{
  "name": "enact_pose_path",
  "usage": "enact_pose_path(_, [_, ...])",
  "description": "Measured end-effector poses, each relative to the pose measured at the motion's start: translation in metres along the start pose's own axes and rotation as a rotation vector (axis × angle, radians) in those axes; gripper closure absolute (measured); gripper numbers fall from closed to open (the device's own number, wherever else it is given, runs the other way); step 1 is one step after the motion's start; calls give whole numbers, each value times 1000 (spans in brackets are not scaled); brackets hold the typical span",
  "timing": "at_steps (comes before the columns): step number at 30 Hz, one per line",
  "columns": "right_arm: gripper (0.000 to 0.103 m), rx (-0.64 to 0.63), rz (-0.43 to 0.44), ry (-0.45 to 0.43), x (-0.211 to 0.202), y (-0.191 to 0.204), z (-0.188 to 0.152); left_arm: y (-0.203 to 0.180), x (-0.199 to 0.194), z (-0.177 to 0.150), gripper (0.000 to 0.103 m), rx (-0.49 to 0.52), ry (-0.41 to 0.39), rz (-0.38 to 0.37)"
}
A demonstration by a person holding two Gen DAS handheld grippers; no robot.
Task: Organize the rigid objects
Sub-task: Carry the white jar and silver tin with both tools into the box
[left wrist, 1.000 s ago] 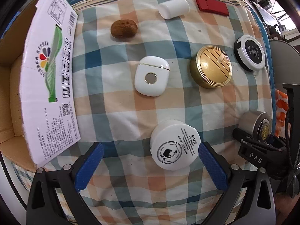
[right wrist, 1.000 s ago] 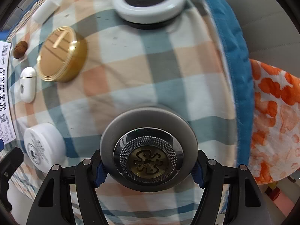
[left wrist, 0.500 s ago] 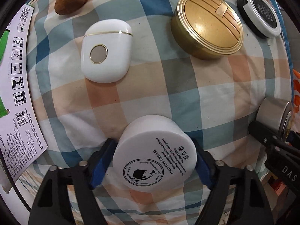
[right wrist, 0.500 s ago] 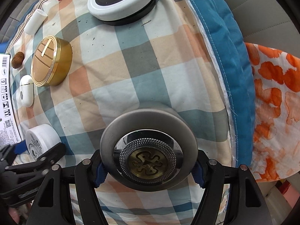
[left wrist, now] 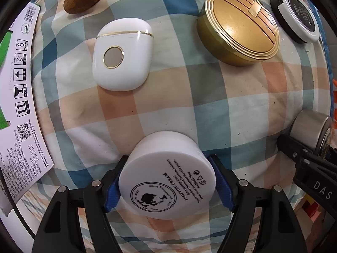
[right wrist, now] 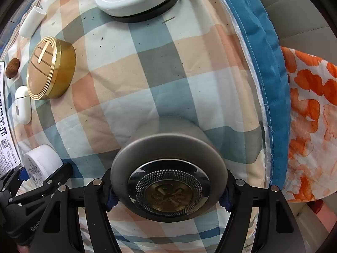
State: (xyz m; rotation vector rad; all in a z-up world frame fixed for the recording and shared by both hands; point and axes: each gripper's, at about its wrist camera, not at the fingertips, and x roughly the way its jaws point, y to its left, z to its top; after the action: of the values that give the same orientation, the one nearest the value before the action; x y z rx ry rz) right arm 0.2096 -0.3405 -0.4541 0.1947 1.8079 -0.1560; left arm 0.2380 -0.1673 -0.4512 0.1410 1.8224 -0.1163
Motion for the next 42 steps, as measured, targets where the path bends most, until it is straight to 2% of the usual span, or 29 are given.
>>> enact_pose_path(2, [29, 12, -3, 8, 0, 0, 3, -3, -1, -1, 37, 10, -10, 6])
enact_pose_path(6, [30, 1, -9, 16, 4, 3, 9, -7, -9, -5, 37, 36, -27, 21])
enact_pose_path(12, [31, -41, 24, 11, 2, 10, 3, -16, -30, -32, 37, 43, -94, 39])
enact_pose_path(18, [31, -94, 32, -31, -8, 21, -9, -10, -52, -49, 37, 20, -167, 26])
enact_pose_path(24, [31, -152, 66, -106, -41, 36, -19, 13, -88, -73, 37, -34, -263, -9])
enact_pose_path(29, [31, -223, 109, -194, -90, 64, -31, 43, -141, -94, 37, -74, -370, -50])
enact_pose_path(35, [31, -319, 171, -292, -161, 128, -56, 99, -222, -114, 37, -96, -471, -70])
enact_pose_path(38, [31, -349, 194, -336, -196, 165, -74, 132, -244, -115, 37, -105, -516, -57])
enact_pose_path(42, [31, -378, 214, -361, -219, 226, -74, 188, -260, -106, 37, -134, -541, -46])
